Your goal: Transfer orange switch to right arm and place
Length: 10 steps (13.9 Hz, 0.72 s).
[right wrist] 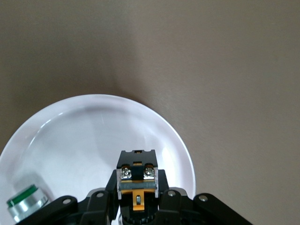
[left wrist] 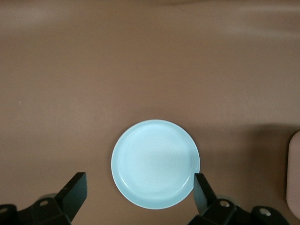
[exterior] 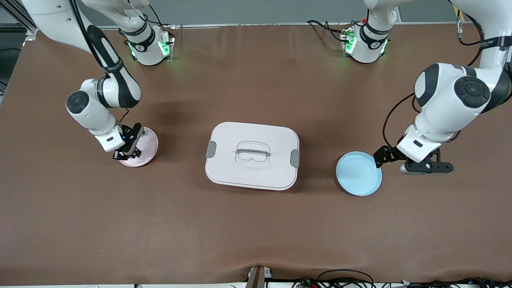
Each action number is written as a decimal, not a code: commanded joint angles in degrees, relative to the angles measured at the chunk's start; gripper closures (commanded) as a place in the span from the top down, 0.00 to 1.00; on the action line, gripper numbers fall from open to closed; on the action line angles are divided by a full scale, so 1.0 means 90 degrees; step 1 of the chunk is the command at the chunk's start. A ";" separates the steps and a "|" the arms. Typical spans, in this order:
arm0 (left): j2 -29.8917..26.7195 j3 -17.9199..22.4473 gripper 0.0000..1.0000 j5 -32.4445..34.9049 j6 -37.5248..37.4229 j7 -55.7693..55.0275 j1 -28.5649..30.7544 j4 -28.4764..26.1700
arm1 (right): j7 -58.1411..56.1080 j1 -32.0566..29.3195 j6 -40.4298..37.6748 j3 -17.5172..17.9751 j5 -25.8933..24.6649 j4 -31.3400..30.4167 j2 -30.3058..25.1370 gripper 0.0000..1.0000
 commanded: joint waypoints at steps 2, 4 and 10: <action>-0.0101 -0.0060 1.00 0.0138 -0.0200 0.0068 0.0244 0.0158 | -0.0050 0.0106 0.0180 0.0002 -0.0099 -0.0025 0.0169 0.00; -0.0188 -0.0050 1.00 0.0138 -0.0308 0.0156 0.0312 0.0158 | -0.0060 0.0233 0.0219 -0.0007 -0.0118 -0.0025 0.0247 0.00; -0.0374 -0.0080 1.00 -0.0095 -0.1000 0.0867 0.0790 0.0479 | -0.0080 0.0234 0.0171 -0.0007 -0.0138 -0.0035 0.0287 0.00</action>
